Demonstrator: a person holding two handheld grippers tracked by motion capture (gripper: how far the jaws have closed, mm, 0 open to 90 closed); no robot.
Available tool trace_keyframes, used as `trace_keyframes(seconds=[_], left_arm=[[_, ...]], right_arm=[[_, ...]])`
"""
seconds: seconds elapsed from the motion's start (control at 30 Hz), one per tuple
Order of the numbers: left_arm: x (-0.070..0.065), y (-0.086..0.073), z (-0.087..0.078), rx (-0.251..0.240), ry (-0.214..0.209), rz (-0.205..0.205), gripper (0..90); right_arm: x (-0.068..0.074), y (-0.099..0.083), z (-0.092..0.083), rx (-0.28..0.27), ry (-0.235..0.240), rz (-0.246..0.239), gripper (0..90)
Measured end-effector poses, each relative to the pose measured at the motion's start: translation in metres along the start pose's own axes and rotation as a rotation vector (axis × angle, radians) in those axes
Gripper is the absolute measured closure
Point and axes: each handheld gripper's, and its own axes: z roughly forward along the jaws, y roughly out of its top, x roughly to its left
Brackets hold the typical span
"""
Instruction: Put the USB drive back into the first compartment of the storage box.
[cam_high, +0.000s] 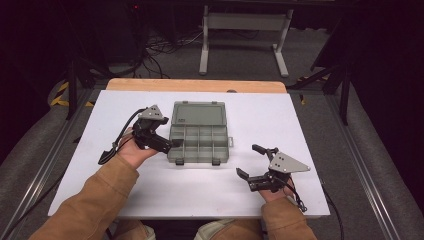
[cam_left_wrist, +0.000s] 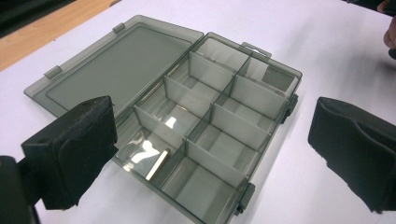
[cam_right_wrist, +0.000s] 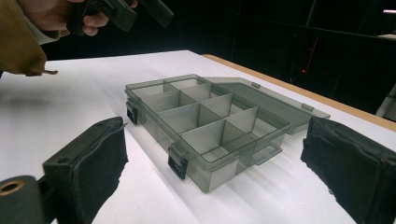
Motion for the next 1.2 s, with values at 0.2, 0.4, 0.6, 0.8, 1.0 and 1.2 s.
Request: trace_keyframes(seconds=[0.2,0.4,0.6,0.8,1.0,1.2], left_arm=[[-0.008,-0.007,-0.014,-0.020,0.016,0.012,2.2],[-0.012,-0.012,-0.026,-0.056,0.018,0.019,2.4],[-0.016,-0.028,-0.037,-0.108,0.030,0.031,2.7],[-0.016,-0.052,-0.050,-0.200,0.041,0.015,3.1],[-0.016,-0.075,-0.058,-0.297,0.040,-0.028,3.8],[-0.014,-0.100,-0.062,-0.387,0.056,-0.054,4.8]], right_arm=[[0.000,0.000,0.000,0.000,0.000,0.000,6.3],[0.000,0.000,0.000,0.000,0.000,-0.002,6.3],[0.000,0.000,0.000,-0.002,-0.002,-0.002,6.3],[0.001,0.000,0.000,-0.003,0.000,-0.002,6.3],[0.001,0.001,0.000,-0.003,-0.001,-0.006,6.2],[0.001,0.001,0.000,-0.004,0.000,-0.008,6.1]])
